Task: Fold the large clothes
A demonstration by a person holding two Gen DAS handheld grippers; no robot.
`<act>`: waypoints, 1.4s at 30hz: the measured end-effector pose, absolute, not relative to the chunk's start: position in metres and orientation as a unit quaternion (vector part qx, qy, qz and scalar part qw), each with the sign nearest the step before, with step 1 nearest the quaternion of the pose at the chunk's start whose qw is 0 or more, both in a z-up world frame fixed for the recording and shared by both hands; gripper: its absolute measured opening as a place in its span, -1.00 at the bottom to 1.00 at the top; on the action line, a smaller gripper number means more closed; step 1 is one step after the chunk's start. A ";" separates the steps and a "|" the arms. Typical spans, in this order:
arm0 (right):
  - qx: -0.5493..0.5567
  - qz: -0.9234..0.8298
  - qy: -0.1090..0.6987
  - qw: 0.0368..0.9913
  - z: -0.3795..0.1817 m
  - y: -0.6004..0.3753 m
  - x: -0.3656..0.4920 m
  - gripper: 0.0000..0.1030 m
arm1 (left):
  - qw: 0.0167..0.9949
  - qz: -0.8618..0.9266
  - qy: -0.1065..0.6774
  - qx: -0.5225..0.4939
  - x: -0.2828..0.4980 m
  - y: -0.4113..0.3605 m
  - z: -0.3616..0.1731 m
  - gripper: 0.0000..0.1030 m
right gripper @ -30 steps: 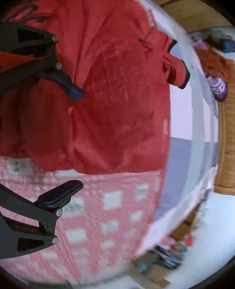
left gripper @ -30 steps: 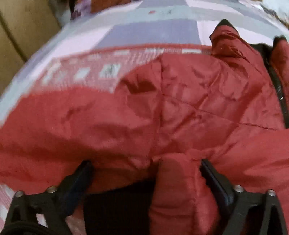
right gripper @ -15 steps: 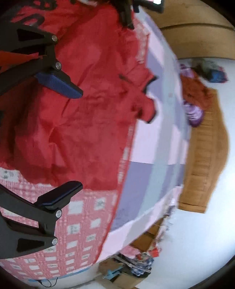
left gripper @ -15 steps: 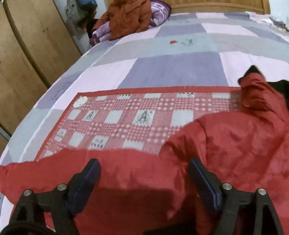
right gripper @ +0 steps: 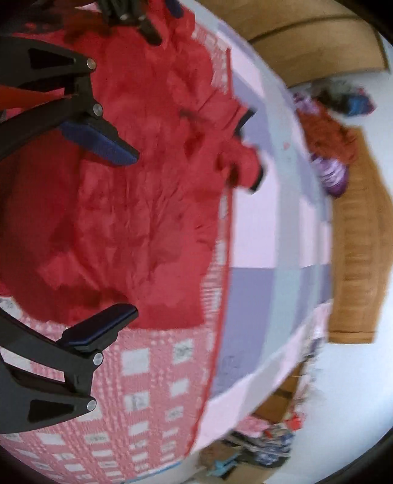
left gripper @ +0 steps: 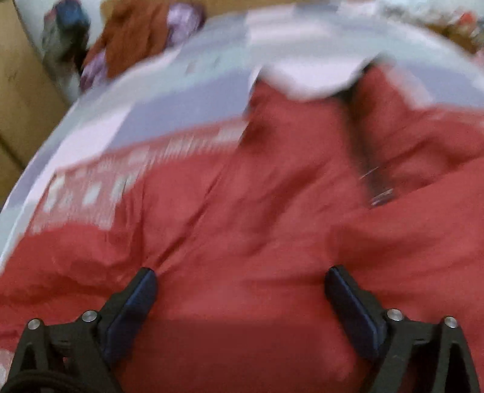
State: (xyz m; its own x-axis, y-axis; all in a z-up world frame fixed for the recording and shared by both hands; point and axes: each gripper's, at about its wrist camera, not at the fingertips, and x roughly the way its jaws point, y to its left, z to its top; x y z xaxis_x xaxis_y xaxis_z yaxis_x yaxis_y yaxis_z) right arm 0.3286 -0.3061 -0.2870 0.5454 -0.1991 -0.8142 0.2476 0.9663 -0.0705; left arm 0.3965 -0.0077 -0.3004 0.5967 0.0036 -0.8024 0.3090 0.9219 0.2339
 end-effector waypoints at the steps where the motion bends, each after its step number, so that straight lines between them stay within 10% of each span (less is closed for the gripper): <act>1: 0.011 -0.142 0.486 0.862 -0.302 -0.316 0.333 0.82 | 0.872 -0.086 0.456 0.156 0.406 0.002 -0.306 0.97; 42: -0.032 -0.081 0.444 0.892 -0.283 -0.170 0.305 0.90 | 0.902 -0.090 0.418 0.056 0.364 0.148 -0.254 0.99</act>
